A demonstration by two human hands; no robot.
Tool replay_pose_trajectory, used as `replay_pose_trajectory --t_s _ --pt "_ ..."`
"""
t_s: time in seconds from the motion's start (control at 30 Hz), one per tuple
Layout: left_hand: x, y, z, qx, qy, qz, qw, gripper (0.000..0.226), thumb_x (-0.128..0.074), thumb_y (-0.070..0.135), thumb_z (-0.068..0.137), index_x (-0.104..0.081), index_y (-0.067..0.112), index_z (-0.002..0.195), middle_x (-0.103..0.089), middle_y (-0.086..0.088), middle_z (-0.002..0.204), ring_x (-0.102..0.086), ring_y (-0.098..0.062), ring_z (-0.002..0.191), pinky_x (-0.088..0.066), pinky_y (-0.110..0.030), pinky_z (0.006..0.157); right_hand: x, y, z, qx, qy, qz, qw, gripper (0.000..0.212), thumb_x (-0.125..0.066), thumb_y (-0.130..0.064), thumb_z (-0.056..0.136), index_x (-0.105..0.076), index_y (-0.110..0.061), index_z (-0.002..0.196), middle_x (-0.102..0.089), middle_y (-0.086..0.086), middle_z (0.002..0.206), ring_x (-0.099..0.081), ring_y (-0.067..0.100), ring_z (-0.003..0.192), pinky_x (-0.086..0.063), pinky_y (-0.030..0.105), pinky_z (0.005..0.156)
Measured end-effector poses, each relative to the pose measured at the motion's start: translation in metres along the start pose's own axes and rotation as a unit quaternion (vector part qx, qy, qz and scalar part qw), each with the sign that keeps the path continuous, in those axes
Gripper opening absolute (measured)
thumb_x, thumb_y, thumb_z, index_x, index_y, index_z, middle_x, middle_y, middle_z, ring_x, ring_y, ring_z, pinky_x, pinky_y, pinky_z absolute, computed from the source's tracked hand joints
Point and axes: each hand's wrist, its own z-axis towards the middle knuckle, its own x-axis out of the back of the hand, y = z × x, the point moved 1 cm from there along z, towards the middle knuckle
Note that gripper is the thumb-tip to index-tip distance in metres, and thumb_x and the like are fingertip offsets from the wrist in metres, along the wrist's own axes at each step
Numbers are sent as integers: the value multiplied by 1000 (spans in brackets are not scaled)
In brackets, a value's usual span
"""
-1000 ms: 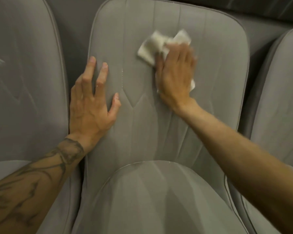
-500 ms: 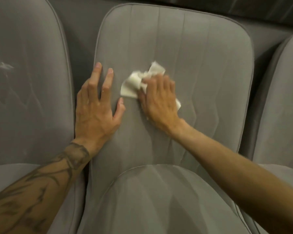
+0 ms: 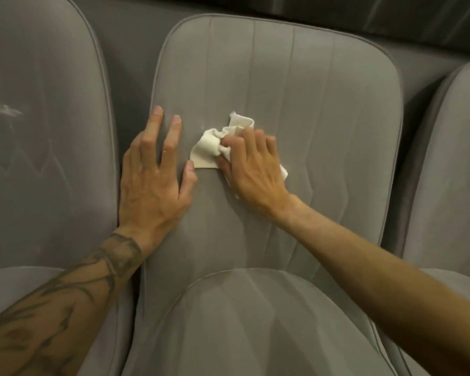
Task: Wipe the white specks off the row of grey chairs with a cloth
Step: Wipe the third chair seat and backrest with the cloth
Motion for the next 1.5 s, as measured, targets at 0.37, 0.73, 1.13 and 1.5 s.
replay_pose_trajectory --t_s 0.37,0.73,1.13,1.5 --pt "-2 -1 0 -3 5 -9 1000 65 -50 30 101 -32 13 161 -27 -19 168 -41 -40 144 -40 -51 113 -11 0 36 -141 97 -21 985 26 -53 -30 100 -64 -8 110 -63 19 107 -55 35 93 -38 45 81" --pt "-1 0 0 0 2 -13 1000 65 -51 29 100 -35 10 160 -28 -20 167 -43 -40 142 -40 -50 113 -4 8 94 -172 160 -26 972 28 -49 -33 101 -65 -11 109 -63 12 108 -56 29 90 -36 39 77" --pt "-2 -1 1 0 26 -36 999 65 -49 33 103 -34 1 158 -31 -19 166 -41 -35 146 -38 -46 118 -4 -4 110 -137 139 -19 981 27 -50 -34 101 -65 -13 109 -63 8 106 -58 26 91 -38 38 77" --pt "1 -1 1 -2 26 -50 998 65 -48 33 104 -34 -1 157 -30 -21 166 -38 -35 148 -33 -42 122 -16 -32 -34 21 -2 33 999 23 -53 -32 99 -45 -16 114 -65 14 103 -58 32 84 -34 41 77"
